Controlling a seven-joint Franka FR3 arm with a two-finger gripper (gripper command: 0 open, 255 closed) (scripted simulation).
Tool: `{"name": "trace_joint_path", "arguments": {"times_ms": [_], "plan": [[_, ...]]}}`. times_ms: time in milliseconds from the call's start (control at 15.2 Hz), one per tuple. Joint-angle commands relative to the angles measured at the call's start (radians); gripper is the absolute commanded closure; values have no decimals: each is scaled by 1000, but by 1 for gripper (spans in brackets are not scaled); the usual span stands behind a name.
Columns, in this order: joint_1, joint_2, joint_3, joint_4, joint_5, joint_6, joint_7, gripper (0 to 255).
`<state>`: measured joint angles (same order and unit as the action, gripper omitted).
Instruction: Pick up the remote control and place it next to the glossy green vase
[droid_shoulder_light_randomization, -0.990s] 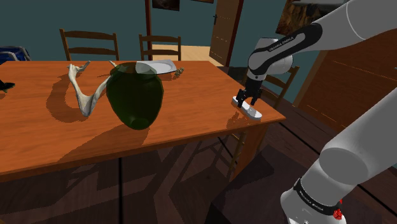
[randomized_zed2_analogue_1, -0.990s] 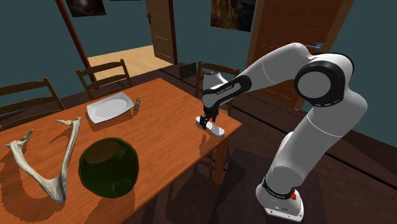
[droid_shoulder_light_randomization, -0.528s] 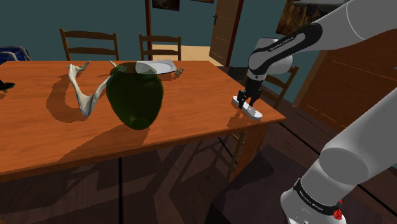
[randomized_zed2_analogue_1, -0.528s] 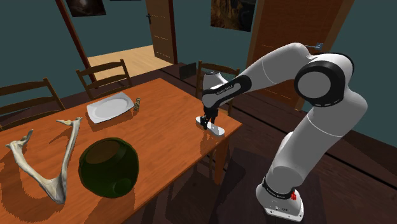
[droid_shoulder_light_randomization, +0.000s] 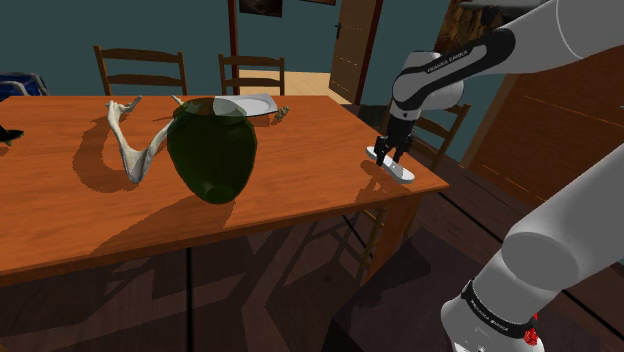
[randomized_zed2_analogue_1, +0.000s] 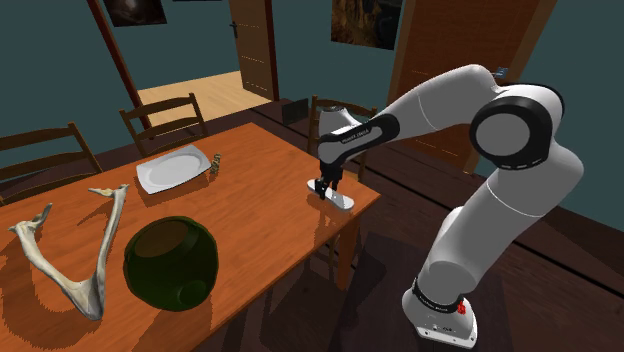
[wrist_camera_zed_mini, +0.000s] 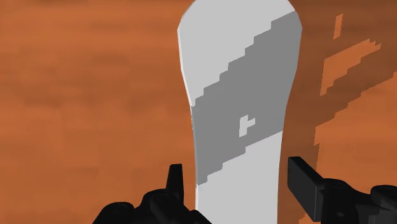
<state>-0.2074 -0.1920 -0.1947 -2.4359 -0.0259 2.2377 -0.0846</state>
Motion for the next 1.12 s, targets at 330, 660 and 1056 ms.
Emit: {"name": "trace_joint_path", "arguments": {"times_ms": [330,660,1056], "plan": [[-2,-50,4,55,-8,-104,6,255],[-3,-78,7,98,-12,-175,10,255],[-2,-103,12,157,-14,-259,13,255]]}}
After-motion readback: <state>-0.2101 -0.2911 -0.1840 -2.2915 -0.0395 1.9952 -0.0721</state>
